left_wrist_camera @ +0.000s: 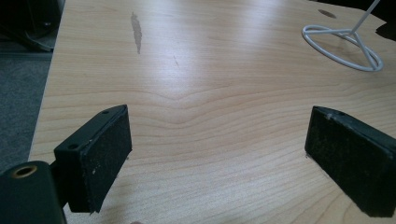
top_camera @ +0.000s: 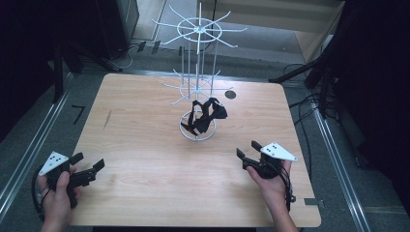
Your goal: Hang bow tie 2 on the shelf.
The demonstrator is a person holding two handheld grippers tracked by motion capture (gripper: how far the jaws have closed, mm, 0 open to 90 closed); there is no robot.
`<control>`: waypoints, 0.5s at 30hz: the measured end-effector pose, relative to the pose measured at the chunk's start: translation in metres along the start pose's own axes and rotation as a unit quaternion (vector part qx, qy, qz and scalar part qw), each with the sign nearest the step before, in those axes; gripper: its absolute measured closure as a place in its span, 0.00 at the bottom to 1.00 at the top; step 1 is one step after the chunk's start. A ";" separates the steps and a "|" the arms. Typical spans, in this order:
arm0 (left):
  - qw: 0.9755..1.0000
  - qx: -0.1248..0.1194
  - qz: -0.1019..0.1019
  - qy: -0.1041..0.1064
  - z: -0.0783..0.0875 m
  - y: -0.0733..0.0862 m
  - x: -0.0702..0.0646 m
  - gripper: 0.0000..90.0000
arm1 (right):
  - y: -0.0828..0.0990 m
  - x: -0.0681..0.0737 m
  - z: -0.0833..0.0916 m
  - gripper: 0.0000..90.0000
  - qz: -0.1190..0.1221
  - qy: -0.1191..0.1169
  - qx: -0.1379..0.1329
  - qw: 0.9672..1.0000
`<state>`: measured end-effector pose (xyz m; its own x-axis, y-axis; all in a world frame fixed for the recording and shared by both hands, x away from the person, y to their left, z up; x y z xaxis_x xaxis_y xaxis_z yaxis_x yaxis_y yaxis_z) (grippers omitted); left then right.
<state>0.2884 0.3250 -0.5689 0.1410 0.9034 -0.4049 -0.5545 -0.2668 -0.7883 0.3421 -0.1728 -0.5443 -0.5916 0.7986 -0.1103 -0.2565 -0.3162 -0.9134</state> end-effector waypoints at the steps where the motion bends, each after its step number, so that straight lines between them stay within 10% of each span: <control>1: 1.000 0.000 0.000 0.000 0.000 0.000 0.000 0.09 | 0.002 -0.001 0.001 0.34 -0.003 0.000 0.001 1.000; 15: 1.000 0.000 0.000 0.000 0.000 0.000 0.000 0.09 | 0.029 -0.019 0.024 0.22 -0.024 0.001 0.004 1.000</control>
<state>0.2884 0.3251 -0.5689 0.1403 0.9038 -0.4043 -0.5539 -0.2669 -0.7887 0.3280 -0.2091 -0.5591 -0.5769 0.8140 -0.0678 -0.2910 -0.2824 -0.9141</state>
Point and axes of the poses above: each handheld gripper's, and its own axes: z roughly backward along the jaws, y roughly out of its underside, x roughly to its left, the point moved 10 cm from there along -z, roughly forward along the jaws, and after that the axes turned 14 degrees about z, right-handed, at the moved point
